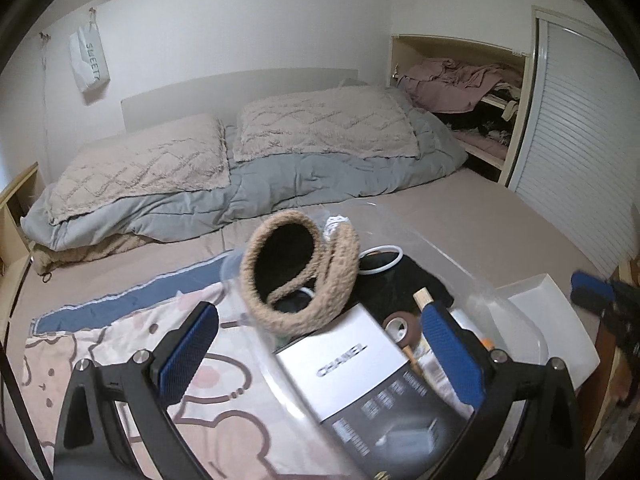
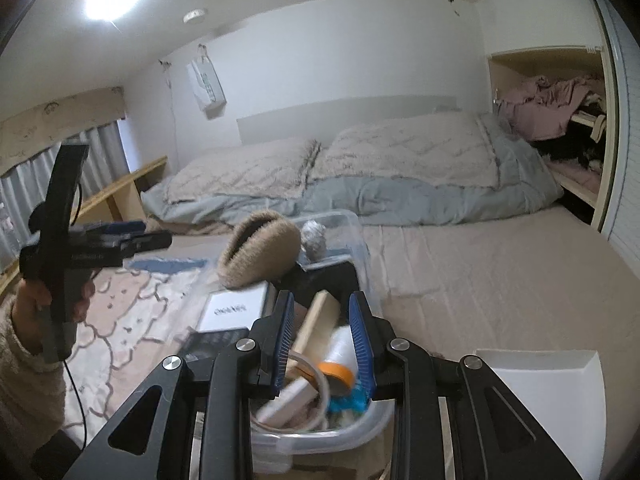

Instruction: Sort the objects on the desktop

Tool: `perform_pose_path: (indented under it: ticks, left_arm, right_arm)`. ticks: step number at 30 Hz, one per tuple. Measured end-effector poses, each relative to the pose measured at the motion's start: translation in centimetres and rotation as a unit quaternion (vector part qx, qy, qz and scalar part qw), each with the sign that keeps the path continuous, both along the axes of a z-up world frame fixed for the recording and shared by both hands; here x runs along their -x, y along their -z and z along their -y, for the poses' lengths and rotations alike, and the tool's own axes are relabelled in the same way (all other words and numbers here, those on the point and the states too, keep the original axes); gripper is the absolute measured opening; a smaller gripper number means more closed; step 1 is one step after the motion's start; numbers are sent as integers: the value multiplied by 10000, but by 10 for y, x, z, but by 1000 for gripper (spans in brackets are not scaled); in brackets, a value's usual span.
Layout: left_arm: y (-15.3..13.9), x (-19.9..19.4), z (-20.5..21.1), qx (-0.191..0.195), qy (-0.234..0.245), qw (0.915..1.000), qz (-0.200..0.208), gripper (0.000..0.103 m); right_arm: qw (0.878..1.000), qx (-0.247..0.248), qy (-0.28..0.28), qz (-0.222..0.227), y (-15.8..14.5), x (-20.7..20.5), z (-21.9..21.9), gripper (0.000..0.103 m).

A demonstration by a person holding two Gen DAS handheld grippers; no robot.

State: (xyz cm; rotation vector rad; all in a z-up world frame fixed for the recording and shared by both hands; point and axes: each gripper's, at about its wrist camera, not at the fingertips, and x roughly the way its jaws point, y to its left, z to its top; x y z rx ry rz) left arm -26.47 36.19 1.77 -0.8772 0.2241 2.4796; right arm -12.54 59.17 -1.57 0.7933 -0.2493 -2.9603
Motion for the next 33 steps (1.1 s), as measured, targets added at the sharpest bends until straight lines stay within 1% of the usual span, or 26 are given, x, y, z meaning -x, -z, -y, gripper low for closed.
perform_pose_path:
  ticks: [2, 6, 11, 15, 17, 18, 19, 21, 23, 24, 25, 28, 33]
  left_arm:
    - [-3, -3, 12, 36, -37, 9999, -128, 102]
    - [-10, -9, 35, -43, -92, 9993, -349, 102]
    - [-15, -18, 56, -103, 71, 9990, -422, 102]
    - [-18, -26, 68, -114, 169, 9989, -426, 102]
    - [-19, -32, 74, -131, 186, 9989, -418, 102]
    - [-20, -34, 77, -144, 196, 9988, -426, 102]
    - [-20, -37, 81, -157, 206, 9987, -436, 102]
    - [-20, -45, 88, -193, 210, 9985, -463, 102]
    - [-20, -53, 95, -237, 221, 9984, -469, 102]
    - [-20, -56, 98, -269, 229, 9983, -464, 102]
    - [-20, -60, 103, -322, 247, 9982, -451, 102]
    - [-21, -72, 115, -392, 246, 9978, -464, 102]
    - [-25, -93, 133, -393, 222, 9968, -663, 102]
  right_arm:
    - [9999, -18, -8, -102, -7, -1, 11, 29]
    - [9999, -98, -64, -68, -10, 6, 32, 29]
    - [9999, -146, 69, -3, -10, 11, 55, 29]
    - [9994, 122, 300, 75, -7, 13, 66, 30]
    - [9985, 81, 533, 103, -5, 11, 73, 61]
    - [9978, 33, 657, 73, -5, 9, 77, 87]
    - [9968, -46, 791, -31, -7, 3, 83, 92]
    - [9959, -180, 883, -104, -10, -4, 91, 92]
    - [9946, -190, 1007, -134, -13, -13, 100, 92]
    - [9945, -176, 1021, -137, -14, -15, 102, 95]
    - [9940, -188, 1067, -143, -15, -19, 107, 103]
    - [9920, -331, 1187, -272, -19, -29, 121, 103]
    - [9887, -538, 1320, -466, -25, -46, 145, 103]
